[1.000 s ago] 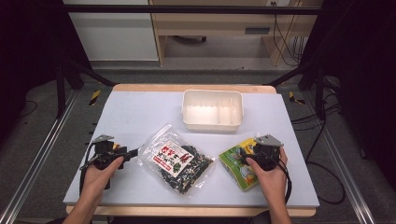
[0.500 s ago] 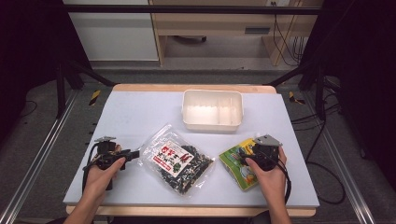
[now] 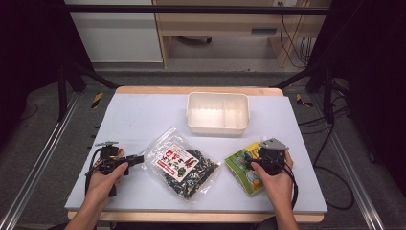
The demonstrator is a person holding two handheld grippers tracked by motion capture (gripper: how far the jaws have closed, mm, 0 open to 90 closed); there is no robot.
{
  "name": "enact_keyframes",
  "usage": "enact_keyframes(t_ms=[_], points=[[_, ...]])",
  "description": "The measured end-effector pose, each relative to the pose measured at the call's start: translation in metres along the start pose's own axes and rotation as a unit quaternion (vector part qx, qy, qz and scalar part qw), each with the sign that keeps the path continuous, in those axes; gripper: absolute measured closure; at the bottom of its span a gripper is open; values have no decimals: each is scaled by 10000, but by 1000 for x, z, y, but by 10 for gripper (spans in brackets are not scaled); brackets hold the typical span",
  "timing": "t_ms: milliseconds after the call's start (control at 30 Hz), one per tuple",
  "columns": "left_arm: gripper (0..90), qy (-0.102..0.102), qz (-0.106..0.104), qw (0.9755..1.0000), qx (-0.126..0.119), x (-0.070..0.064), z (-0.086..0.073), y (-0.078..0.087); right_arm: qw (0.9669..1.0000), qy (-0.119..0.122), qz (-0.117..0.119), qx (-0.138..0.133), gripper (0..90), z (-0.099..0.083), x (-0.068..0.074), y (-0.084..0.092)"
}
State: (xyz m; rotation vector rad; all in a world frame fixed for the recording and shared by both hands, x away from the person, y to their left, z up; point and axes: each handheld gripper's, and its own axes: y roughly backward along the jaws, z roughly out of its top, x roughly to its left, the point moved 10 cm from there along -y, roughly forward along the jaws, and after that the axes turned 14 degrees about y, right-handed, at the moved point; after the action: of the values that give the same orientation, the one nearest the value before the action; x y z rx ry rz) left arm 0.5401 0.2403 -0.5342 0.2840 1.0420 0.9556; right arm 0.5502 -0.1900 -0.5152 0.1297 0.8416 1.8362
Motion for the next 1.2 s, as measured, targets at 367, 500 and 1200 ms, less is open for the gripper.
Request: enact_keyframes(t_ms=[367,500,1200], points=[[692,107,-448,9988,-167,-11,5,5,10000,26,14,-13,112,1,1,-1],[800,-13,-486,9985,-251,-13,6,6,10000,15,12,-25,114,2,1,-1],[891,-792,-543,9936,-589,-38,29,25,9981,317,-92,-525,129,27,12,12]])
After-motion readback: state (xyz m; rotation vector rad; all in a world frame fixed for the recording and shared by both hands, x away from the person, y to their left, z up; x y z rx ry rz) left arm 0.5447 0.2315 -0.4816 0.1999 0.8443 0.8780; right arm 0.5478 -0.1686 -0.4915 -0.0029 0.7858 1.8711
